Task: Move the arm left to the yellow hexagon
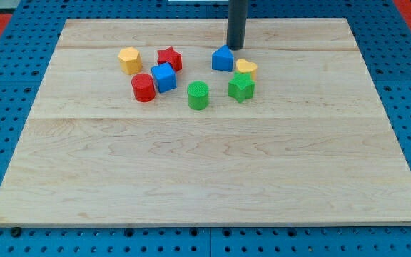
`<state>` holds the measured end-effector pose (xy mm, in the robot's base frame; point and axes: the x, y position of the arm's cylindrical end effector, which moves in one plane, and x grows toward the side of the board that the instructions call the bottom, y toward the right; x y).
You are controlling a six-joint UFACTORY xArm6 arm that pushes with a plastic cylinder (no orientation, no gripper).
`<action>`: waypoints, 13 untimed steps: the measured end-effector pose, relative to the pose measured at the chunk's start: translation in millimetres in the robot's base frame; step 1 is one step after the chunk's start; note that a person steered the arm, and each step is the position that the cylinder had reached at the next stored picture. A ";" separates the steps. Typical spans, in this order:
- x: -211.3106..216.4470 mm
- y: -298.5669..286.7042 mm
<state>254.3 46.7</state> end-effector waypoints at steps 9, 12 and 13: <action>-3.4 -231.3; 79.7 -224.9; 95.5 -214.8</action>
